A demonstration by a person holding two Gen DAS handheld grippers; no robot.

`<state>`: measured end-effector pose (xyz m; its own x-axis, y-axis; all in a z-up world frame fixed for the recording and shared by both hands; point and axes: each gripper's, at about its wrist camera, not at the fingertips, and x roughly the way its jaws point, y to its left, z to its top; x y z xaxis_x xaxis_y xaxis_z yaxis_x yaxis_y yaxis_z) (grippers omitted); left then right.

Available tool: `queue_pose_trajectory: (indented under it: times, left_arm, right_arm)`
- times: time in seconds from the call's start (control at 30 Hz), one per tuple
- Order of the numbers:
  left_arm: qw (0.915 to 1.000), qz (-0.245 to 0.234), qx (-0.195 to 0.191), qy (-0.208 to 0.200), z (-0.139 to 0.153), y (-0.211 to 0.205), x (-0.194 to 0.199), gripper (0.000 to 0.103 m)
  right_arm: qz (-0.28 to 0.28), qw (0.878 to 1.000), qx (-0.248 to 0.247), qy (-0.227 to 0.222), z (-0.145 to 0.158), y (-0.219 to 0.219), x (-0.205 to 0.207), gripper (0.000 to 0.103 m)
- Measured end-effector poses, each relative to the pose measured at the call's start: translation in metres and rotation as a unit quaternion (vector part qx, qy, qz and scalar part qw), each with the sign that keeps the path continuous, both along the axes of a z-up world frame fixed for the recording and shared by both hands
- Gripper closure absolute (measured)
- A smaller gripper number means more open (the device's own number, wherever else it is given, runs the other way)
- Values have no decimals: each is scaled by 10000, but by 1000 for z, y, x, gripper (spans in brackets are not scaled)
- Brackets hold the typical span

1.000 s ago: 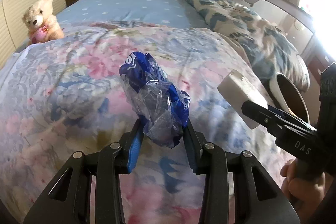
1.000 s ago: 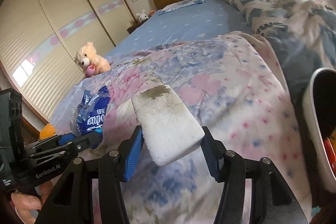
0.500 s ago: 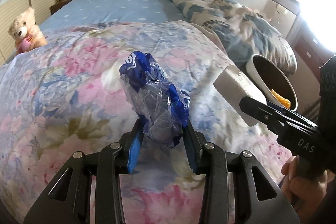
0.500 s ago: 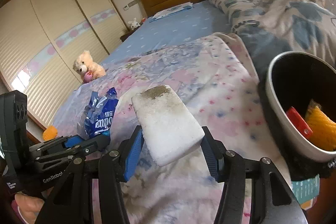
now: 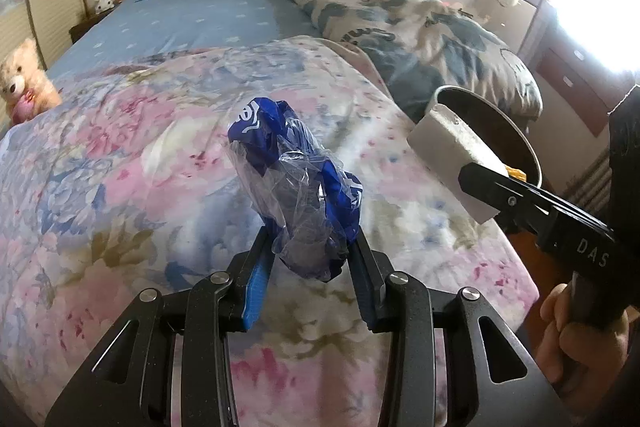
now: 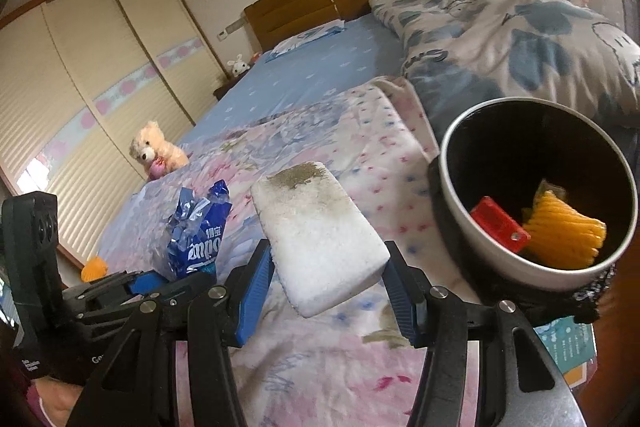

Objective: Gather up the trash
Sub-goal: 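Carry the blue wrapper and white sponge with both tools over the bin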

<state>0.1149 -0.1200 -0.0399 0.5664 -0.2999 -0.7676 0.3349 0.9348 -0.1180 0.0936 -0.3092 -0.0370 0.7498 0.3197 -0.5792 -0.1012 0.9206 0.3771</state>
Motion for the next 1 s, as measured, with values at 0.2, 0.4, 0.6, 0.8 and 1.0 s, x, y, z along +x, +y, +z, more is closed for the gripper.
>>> queue_pose_trajectory:
  times: [0.2, 0.4, 0.6, 0.8, 1.0]
  left_arm:
    - [9998, -212, 17, -44, 4, -19, -3, 67]
    - [9991, -413, 37, -78, 8, -39, -5, 67]
    - [9983, -573, 64, -108, 11, -57, -6, 67]
    - [9972, -731, 102, -130, 13, -75, -7, 67]
    - [9962, -848, 119, -129, 14, -89, -9, 67]
  right_arm:
    - [-175, 9998, 20, -10, 0, -17, -8, 48]
    - [-353, 9994, 41, -51, 4, -34, -15, 48]
    - [-551, 9984, 65, -81, 6, -54, -23, 48]
    - [-748, 9971, 111, -94, 5, -74, -31, 48]
    - [-902, 9958, 150, -90, 5, -89, -36, 48]
